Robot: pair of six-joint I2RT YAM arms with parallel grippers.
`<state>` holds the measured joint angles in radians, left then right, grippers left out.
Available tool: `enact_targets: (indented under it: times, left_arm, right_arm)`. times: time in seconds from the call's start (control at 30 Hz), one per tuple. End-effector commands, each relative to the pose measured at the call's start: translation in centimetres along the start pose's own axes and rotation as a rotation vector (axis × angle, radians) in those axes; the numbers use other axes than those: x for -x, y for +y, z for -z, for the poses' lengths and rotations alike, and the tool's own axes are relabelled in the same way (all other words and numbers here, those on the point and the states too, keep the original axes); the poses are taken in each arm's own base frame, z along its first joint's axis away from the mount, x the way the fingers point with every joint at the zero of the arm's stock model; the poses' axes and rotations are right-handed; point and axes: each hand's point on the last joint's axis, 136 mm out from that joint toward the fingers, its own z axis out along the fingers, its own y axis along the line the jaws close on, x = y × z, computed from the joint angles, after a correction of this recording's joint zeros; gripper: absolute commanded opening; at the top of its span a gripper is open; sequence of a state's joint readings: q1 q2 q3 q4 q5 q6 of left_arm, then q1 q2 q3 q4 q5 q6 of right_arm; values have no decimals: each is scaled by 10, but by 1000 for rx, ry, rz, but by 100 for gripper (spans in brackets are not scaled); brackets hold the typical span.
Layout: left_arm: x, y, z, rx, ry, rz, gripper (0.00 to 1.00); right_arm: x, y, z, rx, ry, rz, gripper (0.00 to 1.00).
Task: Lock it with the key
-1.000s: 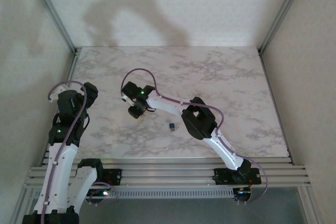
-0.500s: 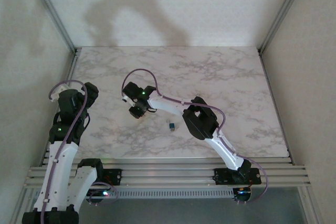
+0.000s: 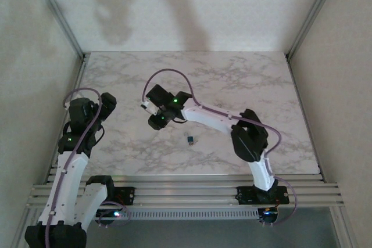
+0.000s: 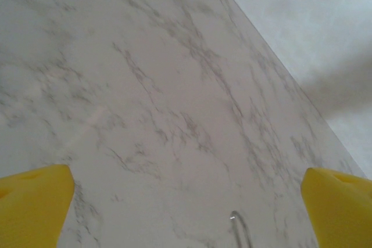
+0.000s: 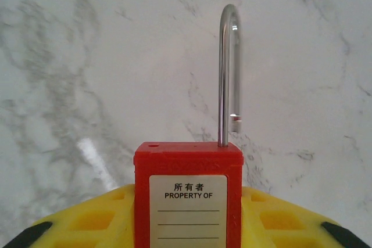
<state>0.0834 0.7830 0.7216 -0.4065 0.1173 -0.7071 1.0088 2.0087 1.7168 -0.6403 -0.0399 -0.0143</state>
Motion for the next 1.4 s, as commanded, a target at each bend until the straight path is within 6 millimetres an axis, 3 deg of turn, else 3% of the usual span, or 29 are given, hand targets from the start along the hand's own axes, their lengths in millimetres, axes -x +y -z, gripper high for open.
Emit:
enact_targets:
  times: [0.0, 0.3, 0.53, 0.73, 0.9, 1.37]
  left_arm:
    - [-15, -22, -4, -139, 88, 31, 100]
    - [-41, -62, -5, -443, 209, 94, 99]
    - [-57, -88, 0, -675, 302, 193, 100]
    - [-71, -117, 21, -843, 356, 205, 100]
    - [-99, -140, 38, -925, 435, 134, 99]
    - [-165, -156, 57, -988, 627, 18, 100]
  right_arm:
    - [3, 14, 31, 50, -75, -16, 0]
    - [-20, 32, 103, 135, -214, -29, 0]
    - [-42, 47, 135, 220, -286, -13, 0]
    - [-53, 58, 145, 285, -327, 5, 0]
    - [-58, 67, 147, 340, -350, 12, 0]
    - [-65, 76, 148, 401, -390, 17, 0]
